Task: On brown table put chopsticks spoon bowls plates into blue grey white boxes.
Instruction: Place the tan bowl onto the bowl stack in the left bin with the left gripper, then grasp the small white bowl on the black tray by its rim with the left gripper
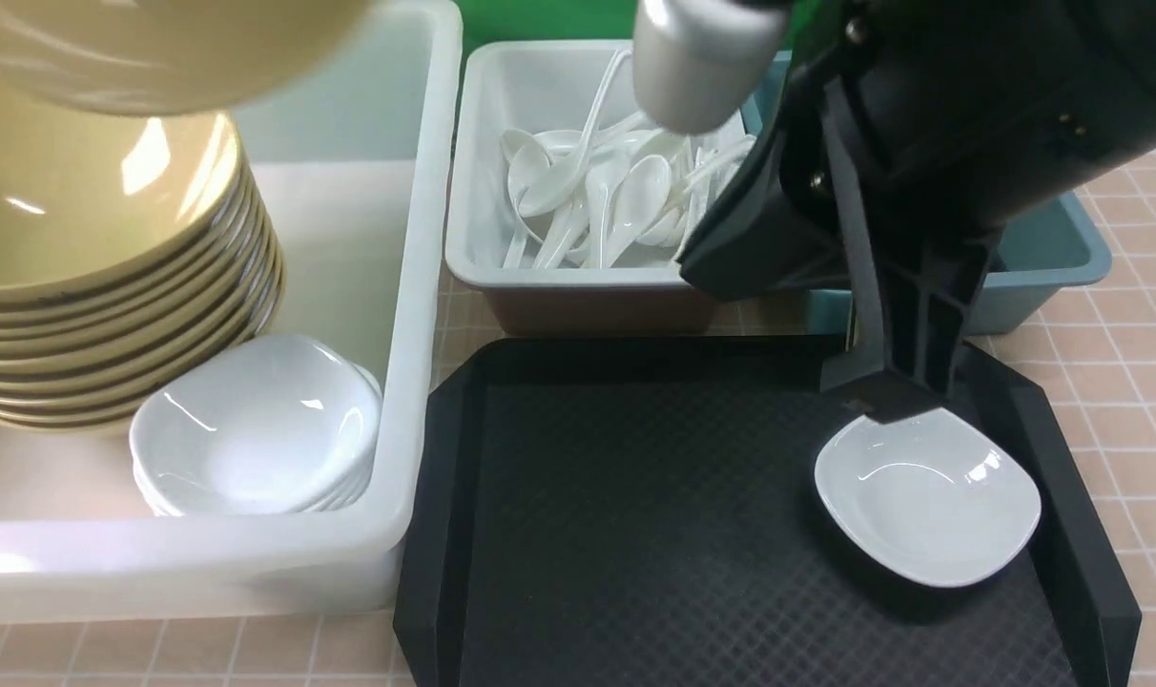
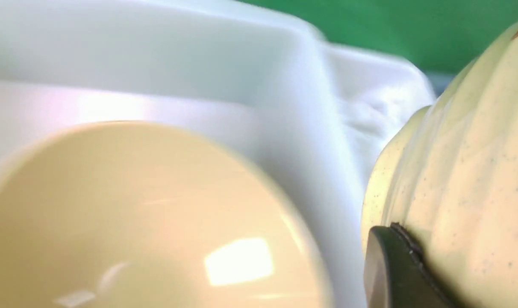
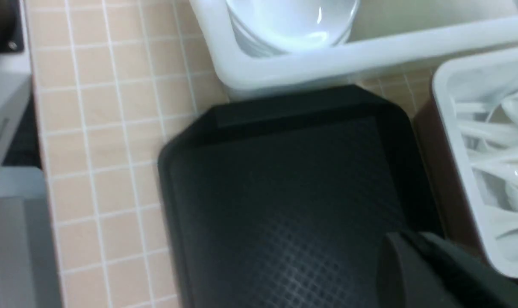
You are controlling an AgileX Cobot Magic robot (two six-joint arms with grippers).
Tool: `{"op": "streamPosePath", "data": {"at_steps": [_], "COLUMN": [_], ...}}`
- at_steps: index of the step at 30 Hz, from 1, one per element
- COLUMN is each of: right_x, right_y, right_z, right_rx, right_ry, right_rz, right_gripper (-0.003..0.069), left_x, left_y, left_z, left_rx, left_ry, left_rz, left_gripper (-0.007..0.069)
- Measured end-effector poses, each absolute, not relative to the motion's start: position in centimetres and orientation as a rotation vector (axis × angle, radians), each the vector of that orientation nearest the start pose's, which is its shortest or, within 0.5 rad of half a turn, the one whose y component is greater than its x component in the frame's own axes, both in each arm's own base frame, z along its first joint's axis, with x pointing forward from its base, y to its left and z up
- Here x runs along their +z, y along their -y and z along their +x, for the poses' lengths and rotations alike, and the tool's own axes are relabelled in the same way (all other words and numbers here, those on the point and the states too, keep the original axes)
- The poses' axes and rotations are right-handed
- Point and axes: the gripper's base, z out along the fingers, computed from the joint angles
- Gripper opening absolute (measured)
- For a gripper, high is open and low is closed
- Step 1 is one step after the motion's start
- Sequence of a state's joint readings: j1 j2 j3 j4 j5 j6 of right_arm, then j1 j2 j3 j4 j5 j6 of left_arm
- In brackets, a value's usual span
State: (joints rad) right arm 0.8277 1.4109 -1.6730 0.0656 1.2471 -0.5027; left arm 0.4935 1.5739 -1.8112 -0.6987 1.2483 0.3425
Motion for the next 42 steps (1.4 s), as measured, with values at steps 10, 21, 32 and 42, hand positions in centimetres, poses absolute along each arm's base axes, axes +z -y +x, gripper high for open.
{"op": "streamPosePath", "data": {"at_steps": [10, 21, 32, 42], "right_x": [43.3, 41.7, 41.5, 40.7], "right_y": [-21.8, -22.9, -22.5, -16.9], "right_z": [19.6, 20.8, 21.6, 25.8], "right_rx": [0.175, 0.138, 0.013, -0.124], "right_ry": [-1.937, -1.966, -1.966, -2.299], "right_rz": [-1.562, -1.609, -1.604, -1.089], "right_gripper": [0.0040, 0.0044, 0.0048, 0.0048], "left_x": [38.4, 35.9, 42.4, 48.7], "left_y": [-15.7, -17.2, -15.9, -1.7], "left_z": [30.1, 31.3, 30.0, 29.9], "left_rx": [-0.300, -0.258, -0.199, -0.377], "left_ry": [-2.462, -2.530, -2.381, -2.221], "left_rz": [-0.398, -0.435, -0.347, 0.185], "left_gripper": [0.0006, 0.0127, 0.0563, 0.0488]}}
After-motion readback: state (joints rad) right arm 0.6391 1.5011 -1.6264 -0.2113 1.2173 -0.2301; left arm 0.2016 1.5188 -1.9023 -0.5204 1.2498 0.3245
